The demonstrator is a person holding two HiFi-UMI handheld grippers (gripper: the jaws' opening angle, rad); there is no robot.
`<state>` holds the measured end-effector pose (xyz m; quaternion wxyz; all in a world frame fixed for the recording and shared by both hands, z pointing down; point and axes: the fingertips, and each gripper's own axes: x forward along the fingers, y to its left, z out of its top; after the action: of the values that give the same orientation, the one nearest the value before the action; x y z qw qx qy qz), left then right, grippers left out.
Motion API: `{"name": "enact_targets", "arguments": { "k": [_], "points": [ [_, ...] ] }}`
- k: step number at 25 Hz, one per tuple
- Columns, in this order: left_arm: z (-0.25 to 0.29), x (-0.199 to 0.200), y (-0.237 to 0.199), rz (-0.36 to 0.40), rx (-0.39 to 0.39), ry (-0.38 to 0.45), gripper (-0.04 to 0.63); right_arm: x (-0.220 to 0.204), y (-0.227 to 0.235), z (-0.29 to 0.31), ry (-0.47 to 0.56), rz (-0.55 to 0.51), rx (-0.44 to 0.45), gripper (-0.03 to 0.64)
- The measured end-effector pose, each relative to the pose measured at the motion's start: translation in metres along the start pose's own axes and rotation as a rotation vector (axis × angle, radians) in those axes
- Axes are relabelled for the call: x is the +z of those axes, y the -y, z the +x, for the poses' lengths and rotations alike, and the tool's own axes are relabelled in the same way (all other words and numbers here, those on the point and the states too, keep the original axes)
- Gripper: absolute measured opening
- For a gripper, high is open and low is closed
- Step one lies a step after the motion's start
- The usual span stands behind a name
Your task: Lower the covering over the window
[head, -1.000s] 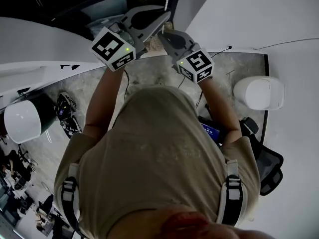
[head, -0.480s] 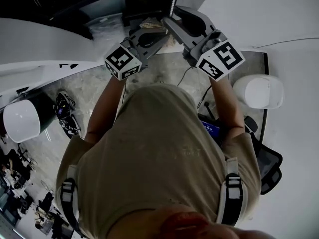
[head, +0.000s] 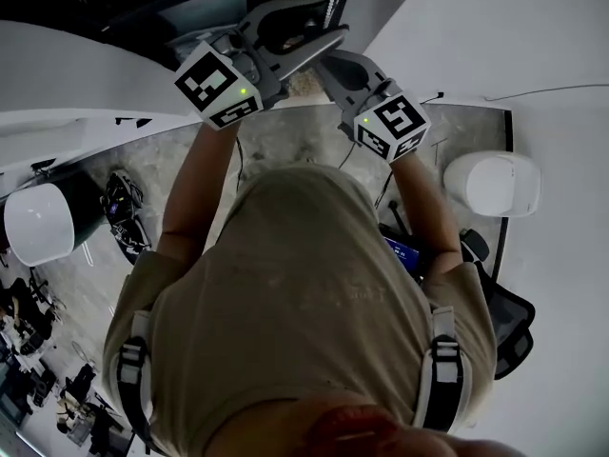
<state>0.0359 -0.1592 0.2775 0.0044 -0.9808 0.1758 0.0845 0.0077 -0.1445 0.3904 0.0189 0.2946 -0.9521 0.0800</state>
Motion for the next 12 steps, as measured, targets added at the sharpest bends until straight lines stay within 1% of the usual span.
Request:
{"name": "enact_targets", "arguments": {
  "k": [1, 3, 5, 6, 7, 8, 9, 12],
  "points": [
    [0.005, 0.001, 0.003, 0.013, 0.003, -0.024, 0.028, -0.001, -0.005, 0.0, 0.003, -0.003, 0.006, 0.008],
    [0.003, -0.002, 0.002, 0.02, 0.029, -0.048, 0.025, -0.003, -0.009, -0.002, 0.004, -0.016, 0.017, 0.008],
    [-0.007, -0.007, -0.007, 0.045, 0.08, -0.059, 0.025, -0.004, -0.01, -0.009, 0.006, -0.027, 0.048, 0.009],
    [-0.013, -0.014, -0.011, 0.057, 0.103, -0.075, 0.025, -0.002, -0.006, -0.015, 0.023, -0.004, 0.062, 0.057],
    [-0.019, -0.024, -0.014, 0.06, 0.115, -0.096, 0.025, 0.004, 0.0, -0.022, 0.057, 0.036, 0.064, 0.148],
    [-0.023, -0.036, -0.014, 0.049, 0.116, -0.118, 0.023, 0.015, 0.008, -0.03, 0.1, 0.072, 0.052, 0.167],
    [-0.028, -0.05, -0.012, 0.031, 0.109, -0.14, 0.023, 0.027, 0.013, -0.035, 0.141, 0.088, 0.034, 0.169],
    [-0.034, -0.09, 0.009, -0.026, 0.078, -0.196, 0.025, 0.063, 0.007, -0.036, 0.206, 0.053, 0.026, 0.169]
  ]
}}
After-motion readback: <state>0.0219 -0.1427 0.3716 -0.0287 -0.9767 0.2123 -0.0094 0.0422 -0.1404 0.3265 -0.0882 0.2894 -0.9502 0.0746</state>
